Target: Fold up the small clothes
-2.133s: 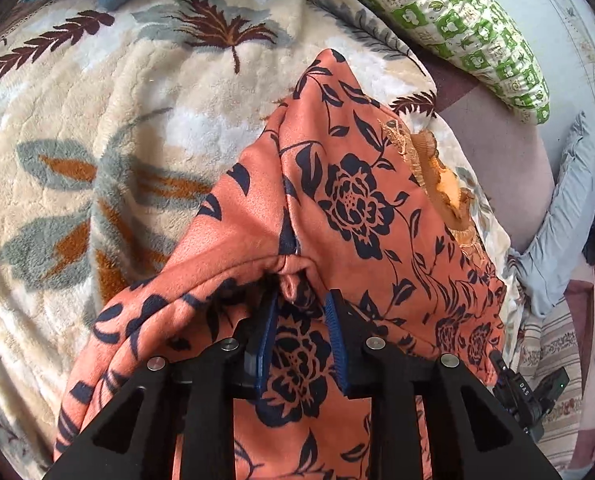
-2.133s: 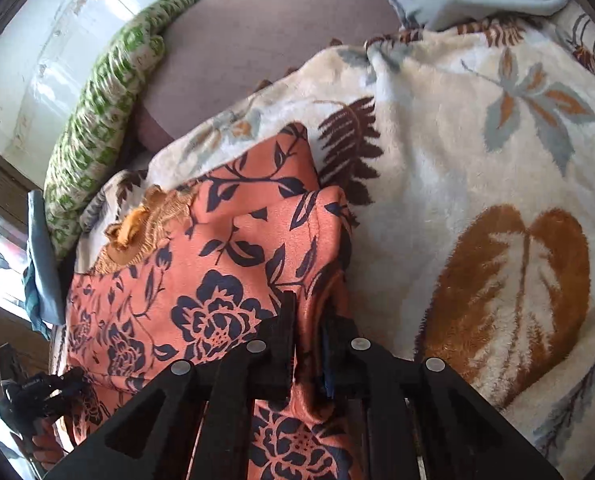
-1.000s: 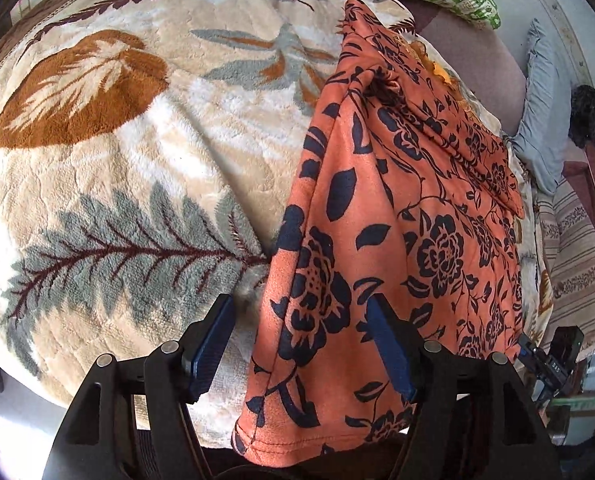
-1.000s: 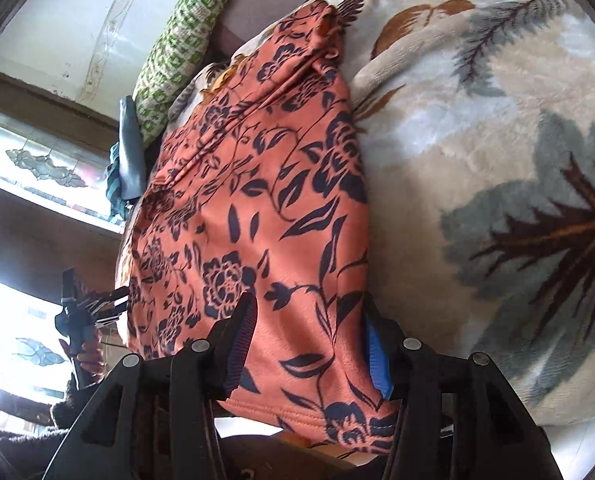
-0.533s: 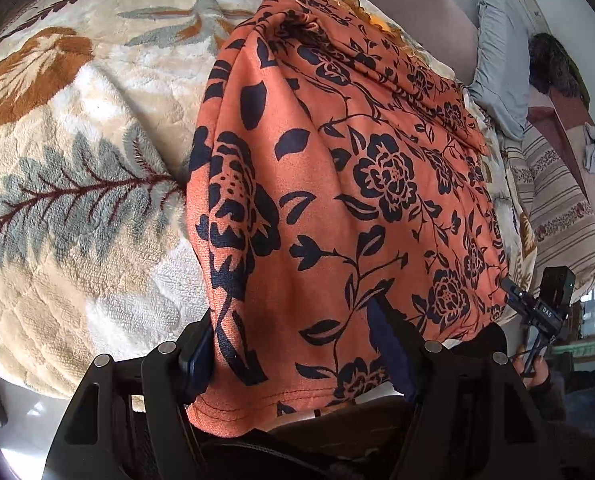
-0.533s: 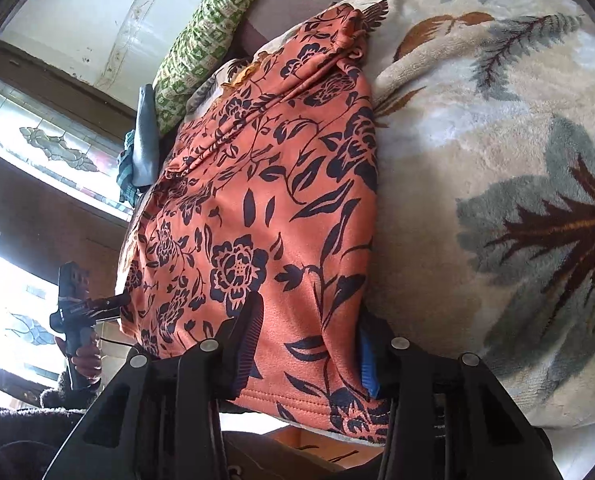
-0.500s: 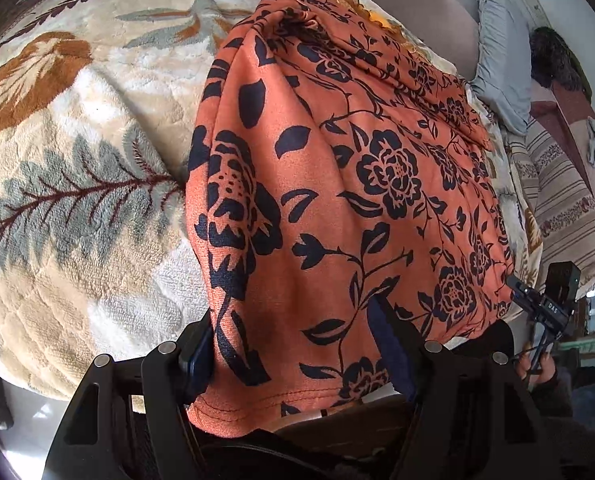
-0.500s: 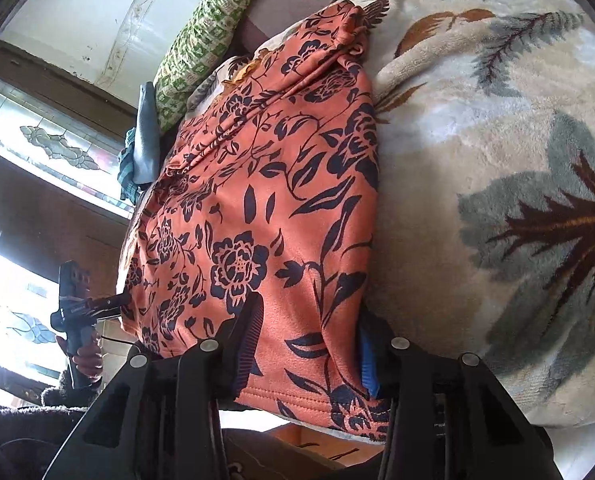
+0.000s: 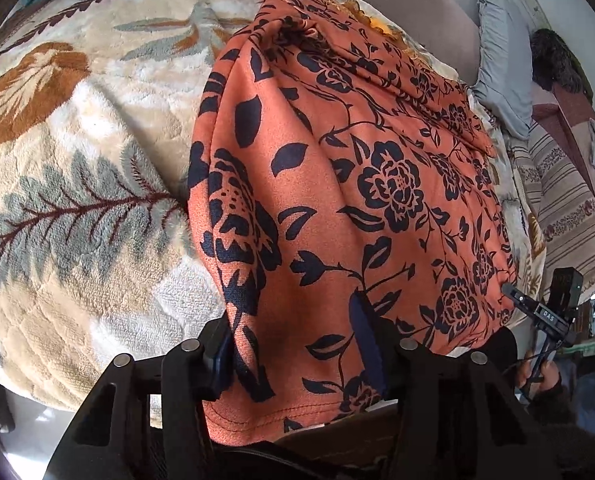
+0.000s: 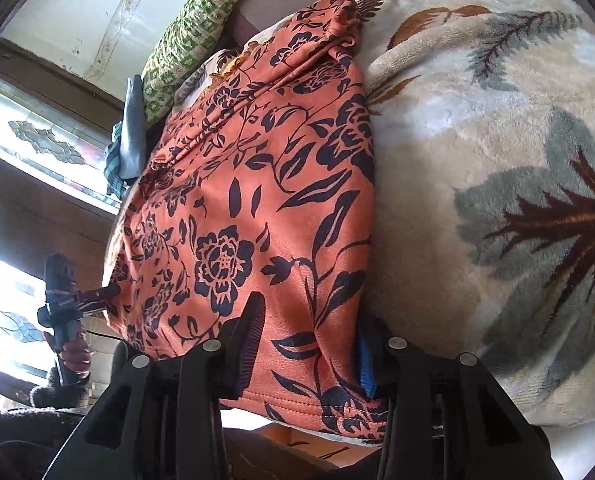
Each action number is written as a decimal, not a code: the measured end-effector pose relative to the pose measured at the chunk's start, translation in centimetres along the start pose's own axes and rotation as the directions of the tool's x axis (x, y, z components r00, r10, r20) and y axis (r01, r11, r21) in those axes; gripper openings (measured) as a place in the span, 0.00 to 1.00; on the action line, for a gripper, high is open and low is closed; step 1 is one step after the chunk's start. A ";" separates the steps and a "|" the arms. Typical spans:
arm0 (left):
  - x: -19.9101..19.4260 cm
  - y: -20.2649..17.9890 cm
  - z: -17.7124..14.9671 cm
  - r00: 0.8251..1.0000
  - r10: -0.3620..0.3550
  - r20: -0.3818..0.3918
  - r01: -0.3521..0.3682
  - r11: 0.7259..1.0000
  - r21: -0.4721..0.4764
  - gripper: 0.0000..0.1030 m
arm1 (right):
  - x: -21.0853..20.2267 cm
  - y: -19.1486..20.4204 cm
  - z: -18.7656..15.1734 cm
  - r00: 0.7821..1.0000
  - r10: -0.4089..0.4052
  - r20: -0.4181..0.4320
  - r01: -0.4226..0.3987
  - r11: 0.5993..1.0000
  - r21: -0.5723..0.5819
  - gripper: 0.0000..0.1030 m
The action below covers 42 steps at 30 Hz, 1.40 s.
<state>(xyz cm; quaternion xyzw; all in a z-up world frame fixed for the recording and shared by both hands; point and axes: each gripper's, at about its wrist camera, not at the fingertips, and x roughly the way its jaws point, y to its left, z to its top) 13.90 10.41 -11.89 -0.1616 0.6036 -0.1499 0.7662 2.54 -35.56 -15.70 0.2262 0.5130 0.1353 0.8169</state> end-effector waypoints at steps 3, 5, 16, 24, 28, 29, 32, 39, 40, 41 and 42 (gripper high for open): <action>-0.5 0.7 -0.4 1.000 -0.028 0.001 0.028 0.999 -0.019 0.12 | -0.1 -0.6 0.1 0.995 0.092 -0.029 -0.090 0.995 0.047 0.12; -0.6 1.2 -0.5 0.999 -0.040 -0.002 0.040 0.999 -0.027 0.11 | 0.6 -1.0 0.2 0.991 0.112 -0.075 -0.108 0.993 0.054 0.16; -2.3 0.6 -0.1 0.984 -0.168 0.051 0.172 0.983 -0.069 0.07 | -1.0 -0.5 0.5 0.958 0.285 -0.006 -0.282 0.952 0.121 0.10; -3.2 -1.2 0.8 0.977 -0.195 0.086 0.199 0.979 -0.038 0.07 | -0.4 -1.0 1.2 0.933 0.360 0.022 -0.356 0.911 0.206 0.10; -0.3 -1.2 0.7 0.994 -0.103 -0.020 0.103 0.995 -0.019 0.11 | 0.6 -1.4 1.0 0.966 0.251 -0.066 -0.238 0.958 0.158 0.14; 0.3 -1.1 0.7 0.995 -0.089 -0.043 0.088 0.996 -0.024 0.18 | 0.8 -1.4 1.0 0.967 0.243 -0.077 -0.230 0.961 0.153 0.15; 2.0 -1.3 1.0 0.994 -0.073 -0.080 0.071 0.997 -0.027 0.35 | 1.5 -1.2 1.0 0.974 0.201 -0.101 -0.188 0.975 0.119 0.31; 2.4 -2.1 1.2 0.996 -0.065 -0.058 0.066 0.998 0.018 0.15 | 1.7 -1.2 0.7 0.982 0.172 -0.080 -0.164 0.982 0.092 0.24; 2.6 -1.8 1.1 0.994 -0.086 -0.063 0.087 0.996 0.006 0.10 | 1.7 -0.9 0.7 0.986 0.148 -0.081 -0.143 0.987 0.074 0.19; 2.8 -1.5 1.1 0.992 -0.106 -0.069 0.105 0.994 -0.018 0.08 | 1.7 -0.6 0.9 0.988 0.129 -0.084 -0.124 0.990 0.066 0.15; 2.9 -1.5 1.2 0.990 -0.123 -0.067 0.121 0.992 -0.035 0.07 | 1.7 -0.7 0.9 0.987 0.135 -0.087 -0.128 0.989 0.075 0.13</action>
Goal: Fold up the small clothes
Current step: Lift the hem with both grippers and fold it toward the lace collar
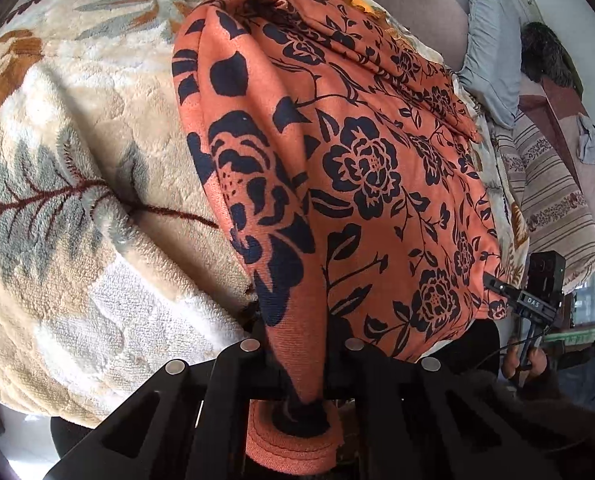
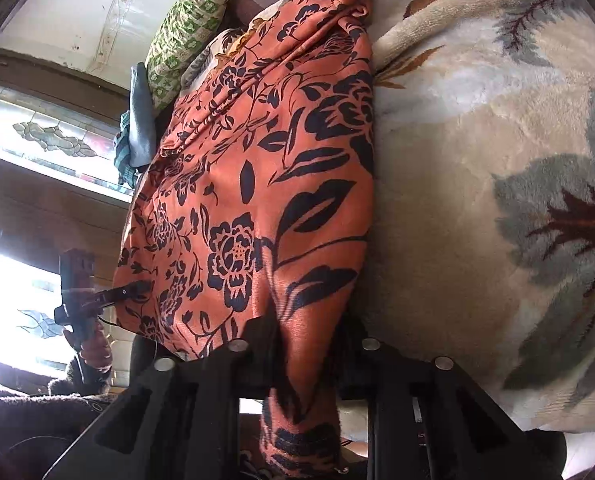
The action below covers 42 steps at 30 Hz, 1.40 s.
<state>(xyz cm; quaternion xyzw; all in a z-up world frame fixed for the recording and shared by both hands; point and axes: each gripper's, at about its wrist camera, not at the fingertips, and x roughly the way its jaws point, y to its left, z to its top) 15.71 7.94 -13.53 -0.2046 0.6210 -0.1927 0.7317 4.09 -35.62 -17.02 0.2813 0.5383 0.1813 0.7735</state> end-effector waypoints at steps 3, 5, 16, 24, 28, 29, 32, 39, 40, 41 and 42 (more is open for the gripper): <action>-0.8 -0.6 -0.1 0.999 -0.040 0.033 0.040 0.999 0.006 0.07 | -0.4 -0.2 0.1 0.997 0.080 0.007 -0.080 0.995 0.053 0.11; -1.8 -1.3 -0.2 0.996 -0.056 0.063 0.055 0.998 0.026 0.07 | -0.8 -0.2 0.1 0.989 0.146 0.031 -0.148 0.985 0.093 0.10; -7.7 -2.9 1.3 0.961 -0.179 0.212 0.173 0.984 0.045 0.07 | -3.6 0.9 1.9 0.903 0.381 0.199 -0.415 0.894 0.172 0.12; -10.3 -2.8 5.1 0.928 -0.216 0.303 0.219 0.975 0.027 0.07 | -4.7 2.2 7.0 0.842 0.454 0.292 -0.508 0.849 0.147 0.14; -10.2 -3.2 8.8 0.920 -0.207 0.334 0.214 0.977 0.016 0.07 | -3.9 2.7 11.5 0.823 0.468 0.322 -0.529 0.837 0.137 0.15; -10.1 -3.3 10.0 0.917 -0.206 0.341 0.215 0.977 0.012 0.07 | -3.9 2.6 12.6 0.818 0.471 0.330 -0.534 0.835 0.132 0.15; -9.5 -3.4 13.9 0.914 -0.182 0.363 0.200 0.980 -0.013 0.07 | -3.3 2.5 16.5 0.800 0.471 0.372 -0.545 0.830 0.121 0.15; -4.6 -3.5 27.8 0.937 -0.037 0.347 0.098 0.982 -0.159 0.10 | 0.1 -2.3 27.3 0.777 0.366 0.512 -0.546 0.797 0.260 0.19; -3.1 -3.0 29.7 0.947 0.020 0.320 0.049 0.977 -0.206 0.12 | 1.1 -3.5 28.7 0.788 0.331 0.519 -0.533 0.788 0.307 0.28; -1.2 -2.0 31.3 0.963 0.076 0.259 -0.001 0.960 -0.280 0.12 | 2.0 -4.5 29.9 0.810 0.272 0.520 -0.496 0.791 0.359 0.31; 1.0 -1.1 32.5 0.977 0.115 0.182 -0.044 0.935 -0.352 0.12 | 2.9 -5.4 30.8 0.832 0.227 0.507 -0.457 0.798 0.393 0.32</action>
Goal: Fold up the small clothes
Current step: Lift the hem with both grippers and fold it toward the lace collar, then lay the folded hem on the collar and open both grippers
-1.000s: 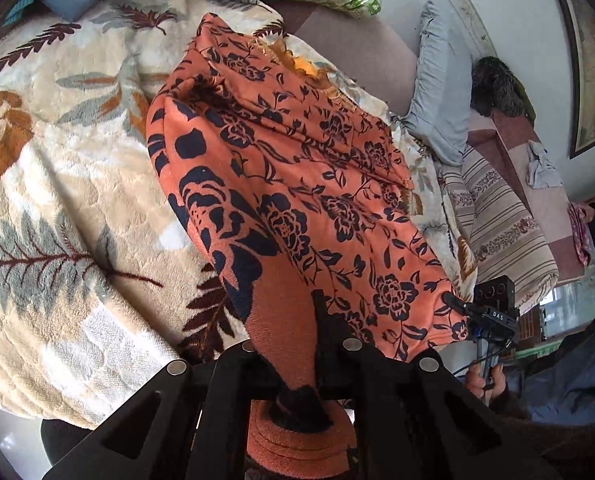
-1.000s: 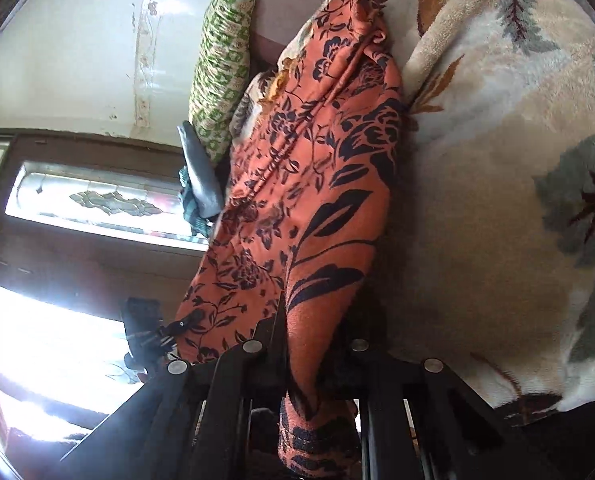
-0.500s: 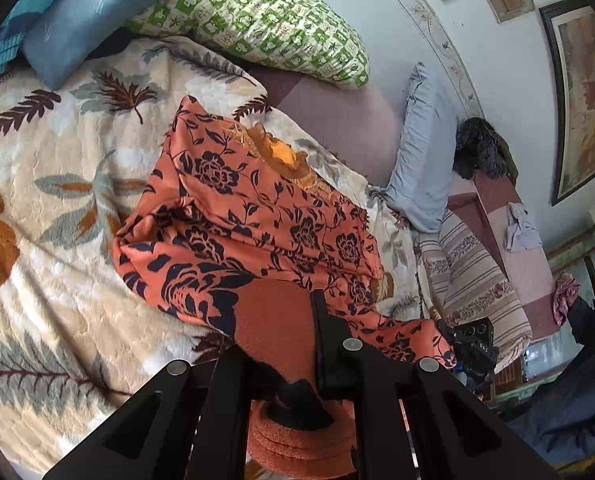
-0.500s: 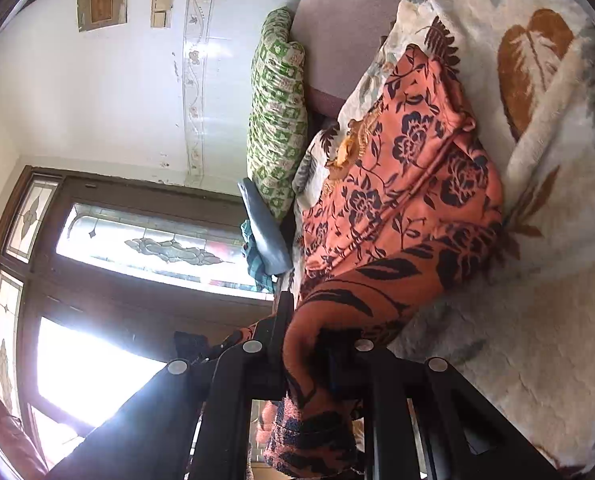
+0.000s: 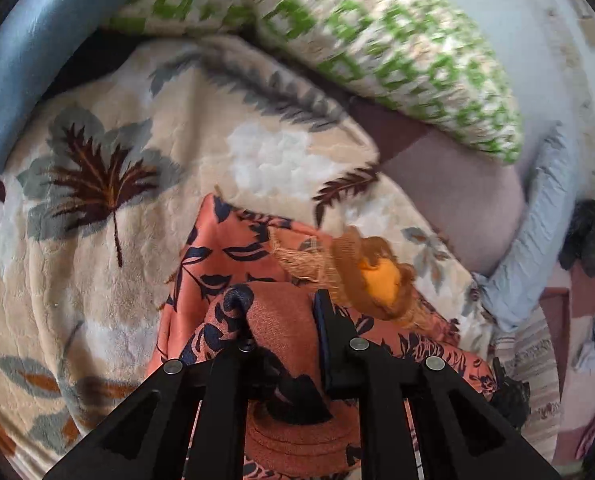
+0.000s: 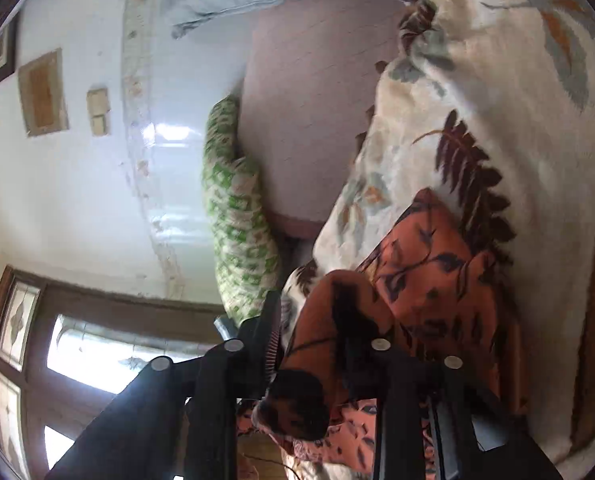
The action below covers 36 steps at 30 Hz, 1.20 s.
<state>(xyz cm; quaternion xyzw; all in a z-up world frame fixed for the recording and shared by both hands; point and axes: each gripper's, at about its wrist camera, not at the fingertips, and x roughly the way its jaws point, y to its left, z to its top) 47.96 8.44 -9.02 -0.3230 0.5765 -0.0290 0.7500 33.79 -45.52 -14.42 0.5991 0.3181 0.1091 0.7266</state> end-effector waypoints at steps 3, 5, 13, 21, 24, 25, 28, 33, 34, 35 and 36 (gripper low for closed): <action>4.0 0.7 1.1 0.996 0.046 -0.079 -0.054 0.993 -0.103 0.12 | 1.2 -1.1 1.5 0.996 -0.087 0.013 0.087 0.996 0.001 0.32; 4.0 0.2 1.3 0.997 0.007 -0.072 -0.014 0.995 -0.097 0.12 | 0.3 -1.0 1.8 0.998 -0.063 0.024 0.064 0.997 -0.035 0.34; -0.1 -0.6 -1.5 0.984 -0.180 0.003 0.180 0.984 -0.009 0.29 | -3.0 2.3 -1.4 0.995 0.068 -0.076 -0.084 0.970 -0.230 0.59; 2.3 -2.2 -7.0 0.976 -0.195 -0.096 0.210 0.958 0.194 0.37 | 3.6 0.4 -6.4 0.964 -0.116 -0.241 0.051 0.964 -0.260 0.59; 5.6 -4.0 -6.0 0.989 -0.057 -0.136 0.090 0.963 0.255 0.35 | 6.0 1.4 -4.9 0.965 -0.129 -0.229 0.071 0.967 -0.243 0.59; 6.6 -5.1 -4.6 0.992 -0.018 -0.126 0.051 0.963 0.263 0.33 | 6.5 2.1 -4.0 0.973 -0.116 -0.201 0.067 0.969 -0.238 0.59; 6.2 -6.3 -0.6 1.000 0.009 -0.027 -0.004 0.979 0.203 0.24 | 5.3 4.9 -1.2 0.999 -0.016 -0.042 0.005 0.969 -0.247 0.59; 2.0 -5.5 3.9 0.993 -0.052 0.107 0.048 0.998 0.037 0.25 | 2.5 5.7 1.4 0.998 -0.060 0.015 0.062 0.967 -0.247 0.59; 1.1 -5.0 4.0 0.990 -0.054 0.128 0.050 0.998 0.033 0.26 | 1.7 5.7 1.2 0.996 -0.083 0.016 0.084 0.960 -0.268 0.60; 0.3 -4.2 3.8 0.989 -0.049 0.141 0.045 0.998 0.033 0.27 | 1.0 5.4 0.9 0.994 -0.106 0.008 0.104 0.952 -0.288 0.60; -0.1 -3.5 3.6 0.989 -0.038 0.145 0.035 0.999 0.025 0.28 | 0.4 5.0 0.6 0.991 -0.131 -0.004 0.123 0.944 -0.305 0.60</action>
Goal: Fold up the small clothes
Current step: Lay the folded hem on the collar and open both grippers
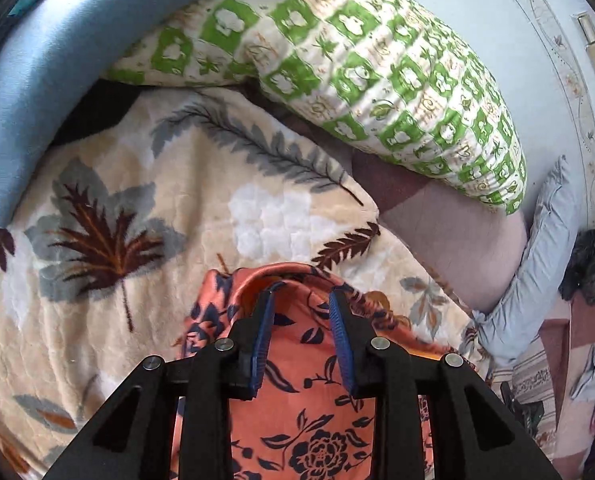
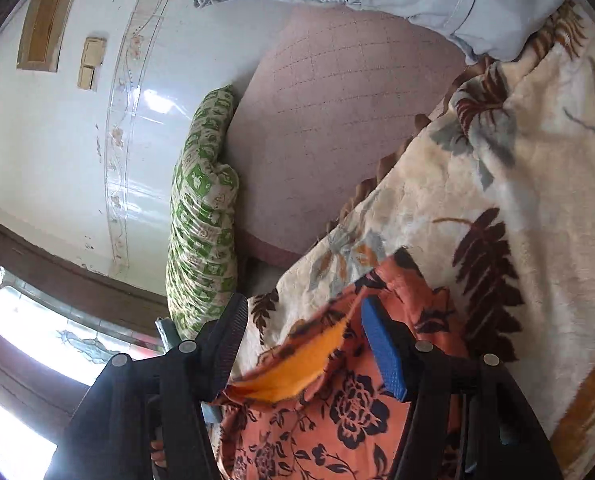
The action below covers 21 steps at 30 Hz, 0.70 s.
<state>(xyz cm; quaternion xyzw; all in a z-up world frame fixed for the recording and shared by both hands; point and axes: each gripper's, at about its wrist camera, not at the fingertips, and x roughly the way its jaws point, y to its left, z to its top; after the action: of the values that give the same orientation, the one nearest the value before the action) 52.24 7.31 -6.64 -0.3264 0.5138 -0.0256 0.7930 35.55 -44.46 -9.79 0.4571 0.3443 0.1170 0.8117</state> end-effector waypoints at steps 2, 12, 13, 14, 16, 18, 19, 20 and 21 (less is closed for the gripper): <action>-1.4 2.4 -1.5 1.000 0.005 -0.012 -0.006 1.000 -0.020 0.29 | -1.2 -0.7 -1.5 0.998 -0.059 -0.038 0.058 0.998 -0.025 0.60; -9.6 10.5 -14.1 0.979 -0.162 -0.126 0.158 0.987 -0.043 0.40 | -7.1 -4.5 -10.7 0.985 -0.141 -0.104 0.139 0.990 -0.029 0.66; -9.7 11.2 -15.0 0.977 -0.177 -0.118 0.171 0.984 -0.053 0.42 | -7.3 -4.8 -11.3 0.985 -0.134 -0.108 0.133 0.991 -0.013 0.69; -9.7 11.7 -15.9 0.976 -0.187 -0.113 0.180 0.981 -0.069 0.47 | -7.1 -5.0 -11.9 0.984 -0.139 -0.116 0.139 0.990 -0.006 0.69; -8.7 12.6 -17.0 0.976 -0.176 -0.126 0.164 0.981 -0.102 0.48 | -6.5 -5.3 -12.7 0.975 -0.184 -0.128 0.183 0.983 -0.023 0.69; -7.6 13.6 -17.3 0.976 -0.158 -0.151 0.135 0.979 -0.152 0.48 | -5.5 -5.7 -13.3 0.969 -0.202 -0.142 0.202 0.979 -0.011 0.70; -6.9 14.0 -17.4 0.975 -0.156 -0.159 0.127 0.976 -0.179 0.48 | -5.1 -5.9 -13.6 0.972 -0.184 -0.147 0.187 0.982 0.005 0.70; -6.4 14.2 -17.3 0.975 -0.153 -0.159 0.120 0.973 -0.199 0.48 | -4.7 -6.0 -13.8 0.976 -0.163 -0.143 0.167 0.986 0.020 0.70; -6.0 14.3 -17.0 0.978 -0.142 -0.152 0.109 0.971 -0.211 0.48 | -4.3 -6.0 -14.0 0.980 -0.147 -0.137 0.152 0.988 0.027 0.69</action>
<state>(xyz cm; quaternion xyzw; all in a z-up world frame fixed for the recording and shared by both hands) 31.04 12.43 -14.05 -0.4338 0.5561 -0.0507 0.7071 22.32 -40.70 -17.57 0.4363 0.4338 0.0799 0.7842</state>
